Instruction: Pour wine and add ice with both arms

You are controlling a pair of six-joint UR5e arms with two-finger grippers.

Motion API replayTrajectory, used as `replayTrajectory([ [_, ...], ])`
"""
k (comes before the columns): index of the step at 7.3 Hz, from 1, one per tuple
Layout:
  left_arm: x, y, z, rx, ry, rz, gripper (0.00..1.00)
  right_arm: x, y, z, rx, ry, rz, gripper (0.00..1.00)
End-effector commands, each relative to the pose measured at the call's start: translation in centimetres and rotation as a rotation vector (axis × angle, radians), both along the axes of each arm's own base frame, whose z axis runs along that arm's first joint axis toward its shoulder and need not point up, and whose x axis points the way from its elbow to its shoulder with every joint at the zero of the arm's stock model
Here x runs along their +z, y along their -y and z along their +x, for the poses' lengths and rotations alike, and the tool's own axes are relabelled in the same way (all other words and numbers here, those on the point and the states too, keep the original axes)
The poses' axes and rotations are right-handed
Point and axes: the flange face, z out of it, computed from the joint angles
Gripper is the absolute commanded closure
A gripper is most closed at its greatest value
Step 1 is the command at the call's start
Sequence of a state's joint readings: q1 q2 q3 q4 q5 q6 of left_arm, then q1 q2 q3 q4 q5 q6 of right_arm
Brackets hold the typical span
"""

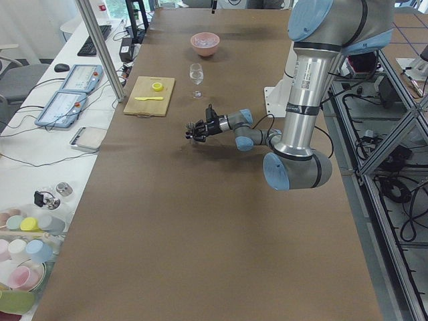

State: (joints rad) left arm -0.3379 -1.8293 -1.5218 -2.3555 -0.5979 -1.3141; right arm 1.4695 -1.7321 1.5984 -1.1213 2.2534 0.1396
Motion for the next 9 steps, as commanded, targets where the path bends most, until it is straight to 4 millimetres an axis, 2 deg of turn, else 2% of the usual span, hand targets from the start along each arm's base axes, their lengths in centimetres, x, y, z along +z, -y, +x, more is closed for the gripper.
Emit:
replayTrajectory([
  [1,-0.32,0.30,-0.15,0.001,0.007,0.005,1.00,0.06,-0.06,0.02,0.000,-0.002,-0.001,0.00],
  [2,-0.41,0.33,-0.05,0.001,0.007,0.005,1.00,0.07,-0.06,0.02,0.000,-0.002,-0.001,0.00],
  [6,-0.34,0.33,-0.01,0.004,0.007,0.004,0.26,0.07,-0.06,0.03,0.001,-0.003,-0.001,0.00],
  [7,-0.25,0.39,-0.11,0.002,0.009,0.003,0.02,0.07,-0.06,0.03,0.001,-0.003,-0.001,0.00],
  [9,-0.46,0.36,-0.14,0.005,0.005,0.003,0.01,0.07,-0.06,0.03,0.001,-0.003,-0.001,0.00],
])
